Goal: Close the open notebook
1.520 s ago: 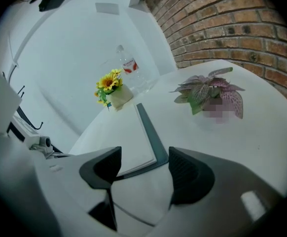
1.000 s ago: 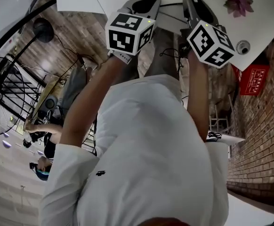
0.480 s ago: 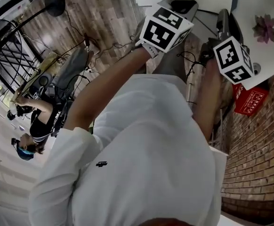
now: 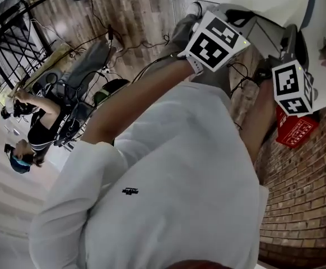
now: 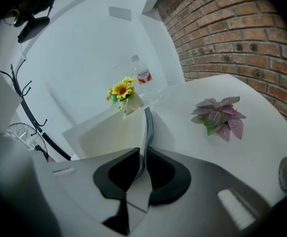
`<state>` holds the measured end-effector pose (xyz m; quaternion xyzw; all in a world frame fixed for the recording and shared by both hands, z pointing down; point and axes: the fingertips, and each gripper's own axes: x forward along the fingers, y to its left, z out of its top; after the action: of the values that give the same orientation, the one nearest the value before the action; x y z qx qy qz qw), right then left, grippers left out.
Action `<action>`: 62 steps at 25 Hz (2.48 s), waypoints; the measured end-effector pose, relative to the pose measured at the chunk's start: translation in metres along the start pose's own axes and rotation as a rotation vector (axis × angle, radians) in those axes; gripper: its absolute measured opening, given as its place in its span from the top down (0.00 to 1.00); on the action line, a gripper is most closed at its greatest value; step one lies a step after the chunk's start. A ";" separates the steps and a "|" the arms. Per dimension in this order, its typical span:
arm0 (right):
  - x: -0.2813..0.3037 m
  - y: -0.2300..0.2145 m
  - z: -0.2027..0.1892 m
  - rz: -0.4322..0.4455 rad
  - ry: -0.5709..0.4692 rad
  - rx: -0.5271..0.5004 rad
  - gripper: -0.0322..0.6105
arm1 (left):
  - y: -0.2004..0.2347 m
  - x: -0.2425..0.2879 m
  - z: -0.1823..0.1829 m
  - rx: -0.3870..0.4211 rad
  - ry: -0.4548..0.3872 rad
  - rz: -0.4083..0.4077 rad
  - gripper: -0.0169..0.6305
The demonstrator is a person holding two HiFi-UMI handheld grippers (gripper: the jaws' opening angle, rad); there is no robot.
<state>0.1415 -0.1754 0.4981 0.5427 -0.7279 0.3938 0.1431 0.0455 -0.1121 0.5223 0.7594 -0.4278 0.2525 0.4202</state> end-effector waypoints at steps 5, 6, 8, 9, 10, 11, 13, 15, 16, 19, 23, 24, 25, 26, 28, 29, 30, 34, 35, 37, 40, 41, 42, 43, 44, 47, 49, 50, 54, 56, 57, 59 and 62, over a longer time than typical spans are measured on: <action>-0.008 0.015 0.006 0.002 -0.032 -0.053 0.86 | 0.011 -0.019 0.003 -0.022 -0.040 0.018 0.96; -0.010 0.018 0.007 0.003 -0.039 -0.066 0.86 | 0.013 -0.023 0.003 -0.025 -0.048 0.022 0.96; -0.014 0.027 0.008 0.008 -0.051 -0.097 0.86 | 0.018 -0.033 0.003 -0.028 -0.060 0.032 0.96; -0.016 0.032 0.008 0.010 -0.056 -0.115 0.86 | 0.021 -0.037 0.002 -0.026 -0.063 0.038 0.96; -0.018 0.036 0.009 0.011 -0.060 -0.134 0.86 | 0.023 -0.041 0.001 -0.024 -0.067 0.044 0.96; -0.020 0.040 0.011 0.012 -0.064 -0.155 0.86 | 0.025 -0.045 0.000 -0.022 -0.072 0.049 0.96; -0.024 0.050 0.013 0.012 -0.077 -0.209 0.87 | 0.029 -0.053 0.001 -0.026 -0.087 0.059 0.96; -0.028 0.060 0.015 0.015 -0.090 -0.270 0.87 | 0.032 -0.061 0.002 -0.037 -0.104 0.066 0.96; -0.030 0.066 0.015 0.018 -0.094 -0.302 0.86 | 0.033 -0.066 0.002 -0.042 -0.110 0.069 0.96; -0.034 0.084 0.014 0.031 -0.104 -0.391 0.87 | 0.039 -0.078 0.001 -0.055 -0.129 0.075 0.96; -0.036 0.109 0.010 0.056 -0.100 -0.469 0.87 | 0.049 -0.091 -0.004 -0.077 -0.142 0.088 0.96; -0.036 0.114 0.008 0.063 -0.098 -0.483 0.87 | 0.053 -0.094 -0.005 -0.085 -0.146 0.093 0.96; -0.036 0.120 0.006 0.071 -0.095 -0.496 0.87 | 0.057 -0.097 -0.006 -0.095 -0.150 0.098 0.96; -0.035 0.125 0.004 0.079 -0.092 -0.508 0.87 | 0.062 -0.101 -0.008 -0.105 -0.155 0.104 0.96; -0.035 0.135 0.000 0.095 -0.085 -0.529 0.87 | 0.072 -0.107 -0.010 -0.124 -0.162 0.116 0.96; -0.034 0.139 -0.002 0.104 -0.082 -0.539 0.87 | 0.076 -0.109 -0.011 -0.131 -0.165 0.121 0.96; -0.034 0.143 -0.003 0.112 -0.079 -0.548 0.87 | 0.080 -0.112 -0.011 -0.136 -0.168 0.126 0.96; -0.030 0.159 -0.014 0.149 -0.062 -0.581 0.87 | 0.090 -0.120 -0.010 -0.146 -0.181 0.141 0.96; -0.029 0.164 -0.017 0.158 -0.056 -0.588 0.87 | 0.092 -0.121 -0.010 -0.150 -0.184 0.145 0.96; -0.027 0.170 -0.023 0.174 -0.047 -0.600 0.87 | 0.094 -0.124 -0.011 -0.158 -0.187 0.151 0.96; -0.027 0.176 -0.029 0.197 -0.034 -0.626 0.87 | 0.095 -0.127 -0.012 -0.166 -0.189 0.158 0.96; -0.026 0.179 -0.031 0.208 -0.029 -0.640 0.87 | 0.096 -0.128 -0.013 -0.170 -0.190 0.161 0.96; -0.025 0.182 -0.034 0.219 -0.022 -0.653 0.86 | 0.098 -0.128 -0.014 -0.175 -0.191 0.165 0.96; -0.023 0.185 -0.037 0.230 -0.014 -0.662 0.86 | 0.100 -0.129 -0.015 -0.180 -0.191 0.168 0.96; -0.021 0.188 -0.041 0.240 -0.006 -0.668 0.86 | 0.103 -0.130 -0.016 -0.184 -0.191 0.170 0.96; -0.014 0.198 -0.052 0.260 0.017 -0.689 0.86 | 0.111 -0.132 -0.019 -0.196 -0.191 0.176 0.96; -0.010 0.202 -0.060 0.268 0.031 -0.703 0.86 | 0.115 -0.132 -0.022 -0.202 -0.188 0.178 0.96; -0.008 0.204 -0.063 0.270 0.037 -0.709 0.86 | 0.116 -0.132 -0.024 -0.205 -0.186 0.179 0.96; 0.000 0.207 -0.075 0.275 0.051 -0.736 0.85 | 0.121 -0.132 -0.029 -0.214 -0.180 0.182 0.96; 0.004 0.211 -0.082 0.279 0.061 -0.743 0.85 | 0.125 -0.134 -0.032 -0.219 -0.179 0.184 0.96; 0.006 0.214 -0.084 0.281 0.065 -0.743 0.85 | 0.126 -0.135 -0.034 -0.221 -0.178 0.185 0.96; 0.011 0.219 -0.090 0.286 0.074 -0.738 0.84 | 0.130 -0.137 -0.037 -0.225 -0.176 0.187 0.96; 0.018 0.222 -0.101 0.291 0.096 -0.742 0.83 | 0.135 -0.139 -0.043 -0.234 -0.173 0.191 0.96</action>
<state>-0.0877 -0.0923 0.4822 0.3264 -0.8826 0.1454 0.3057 -0.1422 -0.0522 0.4984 0.6800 -0.5590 0.1736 0.4416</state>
